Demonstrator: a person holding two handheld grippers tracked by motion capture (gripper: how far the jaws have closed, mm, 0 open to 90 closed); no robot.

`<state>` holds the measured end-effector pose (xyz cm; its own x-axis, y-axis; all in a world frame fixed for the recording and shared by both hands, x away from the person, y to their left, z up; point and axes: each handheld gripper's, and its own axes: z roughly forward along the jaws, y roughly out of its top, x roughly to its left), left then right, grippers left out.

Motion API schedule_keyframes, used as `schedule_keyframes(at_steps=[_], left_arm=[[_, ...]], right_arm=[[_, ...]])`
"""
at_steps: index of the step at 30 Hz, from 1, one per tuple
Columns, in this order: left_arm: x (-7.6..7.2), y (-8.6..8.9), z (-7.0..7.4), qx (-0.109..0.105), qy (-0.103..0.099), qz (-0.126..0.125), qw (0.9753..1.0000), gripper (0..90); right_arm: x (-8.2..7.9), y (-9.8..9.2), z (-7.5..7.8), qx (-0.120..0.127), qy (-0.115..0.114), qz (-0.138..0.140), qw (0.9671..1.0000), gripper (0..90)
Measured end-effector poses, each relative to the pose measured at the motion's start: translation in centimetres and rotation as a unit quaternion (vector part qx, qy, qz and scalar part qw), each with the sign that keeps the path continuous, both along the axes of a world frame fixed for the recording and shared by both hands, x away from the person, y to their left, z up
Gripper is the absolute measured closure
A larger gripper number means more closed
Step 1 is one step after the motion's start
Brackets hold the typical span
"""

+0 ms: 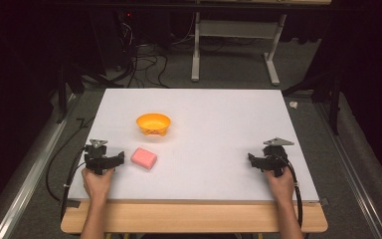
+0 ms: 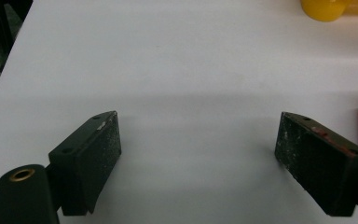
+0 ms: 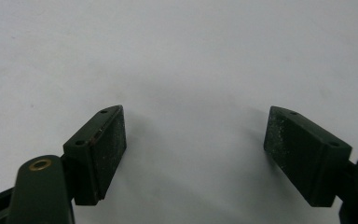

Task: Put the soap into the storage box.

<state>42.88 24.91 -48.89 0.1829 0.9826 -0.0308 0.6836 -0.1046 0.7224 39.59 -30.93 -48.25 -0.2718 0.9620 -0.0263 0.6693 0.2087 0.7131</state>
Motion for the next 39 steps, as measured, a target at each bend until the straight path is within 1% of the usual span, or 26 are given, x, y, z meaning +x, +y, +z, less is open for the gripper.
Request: schedule_keyframes(at_steps=[6, 9, 14, 16, 17, 20, 24, 26, 30, 33, 35, 38, 39], left_arm=[[0.0, 0.0, 0.1, 0.002, 0.000, -0.001, 1.0000, 14.7], [0.0, 0.0, 0.1, -0.004, 0.001, -0.001, 1.0000, 14.4], [-0.3, -0.1, 0.5, -0.006, -0.008, -0.003, 0.9999, 14.0], [-0.5, -0.1, 0.8, -0.002, -0.009, -0.009, 0.9999, 14.0], [-0.6, -0.2, 0.9, -0.004, -0.013, -0.008, 0.9999, 14.0], [-0.9, -0.2, 1.4, -0.005, -0.016, -0.015, 0.9998, 14.0], [-1.3, -0.3, 1.9, -0.007, -0.026, -0.020, 0.9994, 13.8], [-1.6, -0.5, 2.2, -0.011, -0.032, -0.023, 0.9992, 13.6], [-2.0, -0.6, 2.7, -0.017, -0.034, -0.032, 0.9988, 13.1], [-2.4, -0.9, 3.2, -0.023, -0.041, -0.039, 0.9981, 12.7], [-2.7, -1.1, 3.4, -0.026, -0.043, -0.045, 0.9977, 12.4], [-2.9, -1.5, 3.8, -0.025, -0.044, -0.053, 0.9973, 11.8], [-3.0, -1.6, 3.8, -0.028, -0.044, -0.056, 0.9970, 11.7]], right_arm=[[0.0, 0.0, 0.0, 0.000, 0.000, 0.000, 1.0000, 21.4], [0.0, 0.0, 0.0, 0.000, 0.000, 0.000, 1.0000, 21.4], [0.0, 0.0, 0.0, 0.000, 0.000, 0.000, 1.0000, 21.4], [0.0, 0.0, 0.0, 0.000, 0.000, 0.000, 1.0000, 21.5], [0.0, 0.0, 0.0, 0.000, 0.000, 0.000, 1.0000, 21.4], [0.0, 0.0, 0.0, 0.000, 0.000, 0.000, 1.0000, 21.4], [0.0, 0.0, 0.0, 0.000, 0.000, 0.000, 1.0000, 21.4], [0.0, 0.0, 0.0, -0.001, 0.000, 0.000, 1.0000, 21.4], [0.0, 0.0, 0.0, -0.001, 0.000, 0.000, 1.0000, 21.5], [0.0, 0.0, 0.0, -0.001, 0.000, 0.000, 1.0000, 21.4], [0.0, 0.0, 0.0, -0.001, 0.000, 0.000, 1.0000, 21.4], [0.0, 0.0, 0.0, -0.001, 0.000, 0.000, 1.0000, 21.4], [0.0, 0.0, 0.0, 0.000, 0.000, 0.000, 1.0000, 21.4]])
